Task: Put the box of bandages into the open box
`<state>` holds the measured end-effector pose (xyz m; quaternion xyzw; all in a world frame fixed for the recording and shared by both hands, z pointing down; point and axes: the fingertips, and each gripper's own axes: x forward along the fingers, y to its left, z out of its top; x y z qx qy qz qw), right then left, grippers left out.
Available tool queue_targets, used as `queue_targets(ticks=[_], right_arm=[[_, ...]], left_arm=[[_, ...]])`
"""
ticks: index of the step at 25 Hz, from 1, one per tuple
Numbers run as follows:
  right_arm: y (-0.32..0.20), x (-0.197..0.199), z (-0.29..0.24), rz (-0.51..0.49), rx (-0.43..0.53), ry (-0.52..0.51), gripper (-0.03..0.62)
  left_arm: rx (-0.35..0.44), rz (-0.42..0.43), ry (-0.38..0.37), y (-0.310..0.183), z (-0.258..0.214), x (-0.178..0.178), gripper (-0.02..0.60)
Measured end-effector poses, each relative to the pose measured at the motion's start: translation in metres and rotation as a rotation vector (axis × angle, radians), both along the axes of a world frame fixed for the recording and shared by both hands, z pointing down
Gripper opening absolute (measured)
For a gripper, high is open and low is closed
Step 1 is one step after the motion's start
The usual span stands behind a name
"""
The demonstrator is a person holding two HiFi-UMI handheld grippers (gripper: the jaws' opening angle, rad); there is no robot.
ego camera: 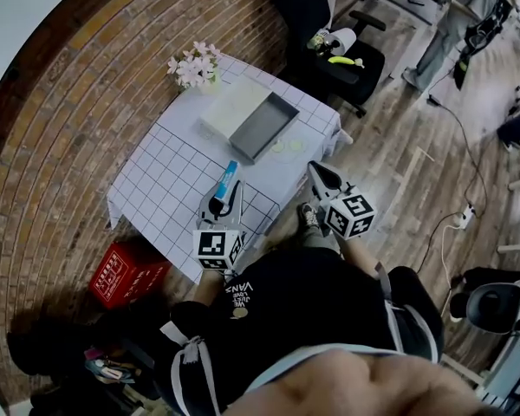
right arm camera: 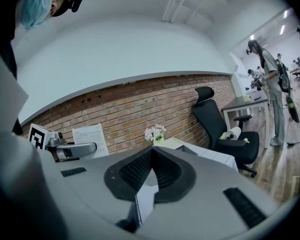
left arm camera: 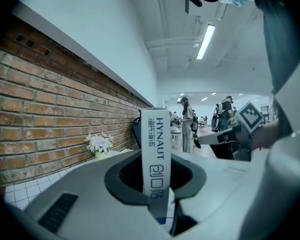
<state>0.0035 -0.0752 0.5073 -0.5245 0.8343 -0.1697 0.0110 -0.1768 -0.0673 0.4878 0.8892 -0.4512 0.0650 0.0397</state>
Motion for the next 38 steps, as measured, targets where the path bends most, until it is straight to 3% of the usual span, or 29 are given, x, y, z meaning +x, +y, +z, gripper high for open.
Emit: queue_targets(ticks=[20, 38], right_arm=[[-0.106, 0.024, 0.013, -0.112, -0.04, -0.015, -0.003], [-0.157, 0.056, 0.029, -0.157, -0.067, -0.004, -0.003]], left_arm=[[-0.053, -0.093, -0.038, -0.095, 0.013, 0.033, 0.078], [-0.146, -0.167, -0.083, -0.144, 0.06, 0.057, 0.078]])
